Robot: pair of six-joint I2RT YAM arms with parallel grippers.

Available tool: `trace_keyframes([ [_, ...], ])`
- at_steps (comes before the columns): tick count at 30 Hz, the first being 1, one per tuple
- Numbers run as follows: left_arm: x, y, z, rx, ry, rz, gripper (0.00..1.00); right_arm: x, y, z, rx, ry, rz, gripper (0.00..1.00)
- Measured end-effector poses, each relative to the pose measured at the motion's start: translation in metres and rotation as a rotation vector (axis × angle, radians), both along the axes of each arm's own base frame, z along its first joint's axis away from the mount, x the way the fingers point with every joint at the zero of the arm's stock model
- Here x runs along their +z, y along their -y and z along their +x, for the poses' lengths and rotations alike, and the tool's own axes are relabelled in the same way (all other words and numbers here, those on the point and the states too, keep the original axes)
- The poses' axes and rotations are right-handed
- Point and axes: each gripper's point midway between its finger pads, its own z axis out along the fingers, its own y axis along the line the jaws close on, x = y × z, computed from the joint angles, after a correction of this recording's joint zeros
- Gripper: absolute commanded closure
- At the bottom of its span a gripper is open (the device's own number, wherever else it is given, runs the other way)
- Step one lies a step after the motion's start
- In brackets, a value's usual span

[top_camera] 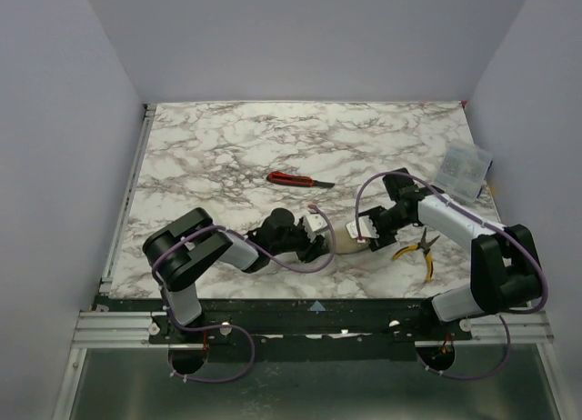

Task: Open the umbrella

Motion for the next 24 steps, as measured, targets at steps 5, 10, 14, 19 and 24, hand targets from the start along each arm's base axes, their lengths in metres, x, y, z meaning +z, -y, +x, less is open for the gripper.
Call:
trace_keyframes([
  [5,-0.001,0.007,-0.004,-0.034,0.037,0.000,0.86,0.000,0.003,0.001,-0.010,-0.027,-0.010,0.69],
  [10,-0.004,0.009,-0.006,-0.036,0.035,0.006,1.00,0.000,0.005,0.000,-0.001,-0.036,-0.017,0.72],
  [14,-0.004,0.009,-0.006,-0.012,0.004,0.000,1.00,-0.001,0.005,-0.001,0.019,-0.032,-0.020,0.74],
  [19,0.001,0.001,0.002,0.038,-0.040,-0.009,1.00,-0.001,0.005,-0.004,0.072,-0.019,-0.023,0.77],
  [24,0.002,-0.005,0.007,0.065,-0.064,-0.009,1.00,-0.001,0.003,-0.005,0.123,-0.006,-0.015,0.77],
])
